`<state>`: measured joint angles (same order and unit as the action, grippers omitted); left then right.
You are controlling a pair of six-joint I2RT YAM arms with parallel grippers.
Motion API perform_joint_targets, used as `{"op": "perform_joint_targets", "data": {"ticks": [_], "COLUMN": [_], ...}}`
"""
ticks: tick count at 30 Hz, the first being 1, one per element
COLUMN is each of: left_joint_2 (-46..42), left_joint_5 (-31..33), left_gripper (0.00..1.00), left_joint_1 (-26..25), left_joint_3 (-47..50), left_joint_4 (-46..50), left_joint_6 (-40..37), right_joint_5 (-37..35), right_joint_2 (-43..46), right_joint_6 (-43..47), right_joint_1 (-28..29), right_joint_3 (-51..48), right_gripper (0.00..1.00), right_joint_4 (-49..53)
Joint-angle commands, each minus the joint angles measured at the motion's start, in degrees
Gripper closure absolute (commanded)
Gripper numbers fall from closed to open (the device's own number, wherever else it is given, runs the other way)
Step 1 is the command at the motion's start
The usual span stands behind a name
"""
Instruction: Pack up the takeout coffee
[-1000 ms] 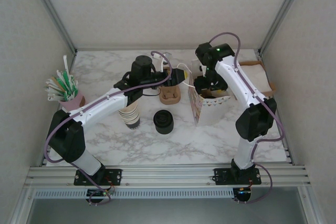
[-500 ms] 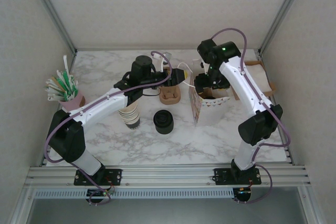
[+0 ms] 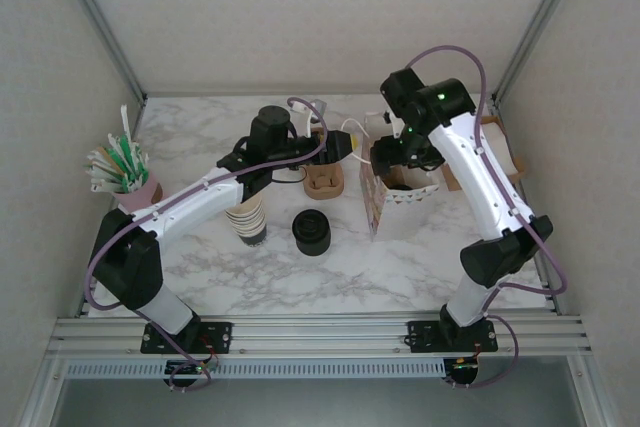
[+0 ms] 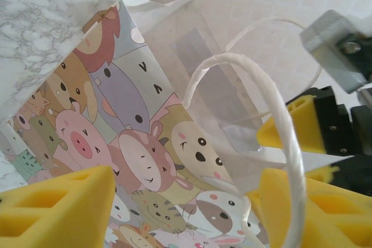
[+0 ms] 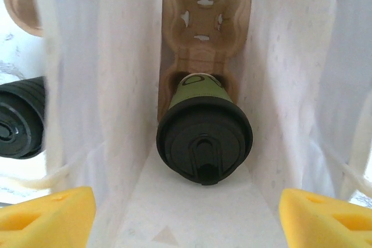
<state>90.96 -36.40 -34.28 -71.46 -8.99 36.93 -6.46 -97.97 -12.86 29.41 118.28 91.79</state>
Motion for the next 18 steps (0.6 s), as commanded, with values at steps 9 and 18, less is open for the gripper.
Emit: {"op": "perform_joint_targets", "data": {"ticks": [9,18], "left_joint_2": [0.09,-0.44], "left_joint_5": [0.28,0.43], "left_gripper": [0.33,0.32], "left_joint_1": [0.18,0.05], "left_joint_3": [-2.54,-3.25], "left_joint_4": [-0.3,0.29], "left_joint_6": [-0.36,-0.45], "right_joint_5": [-0.92,-0.84], "right_joint_2": [6.24,10.81], "right_joint_6": [-1.33,-2.4], "right_joint_1": [1.69,2.93], "right_joint_3": [1.42,0.12], "right_gripper": [0.18,0.19], "right_joint_4": [2.39,2.39]}}
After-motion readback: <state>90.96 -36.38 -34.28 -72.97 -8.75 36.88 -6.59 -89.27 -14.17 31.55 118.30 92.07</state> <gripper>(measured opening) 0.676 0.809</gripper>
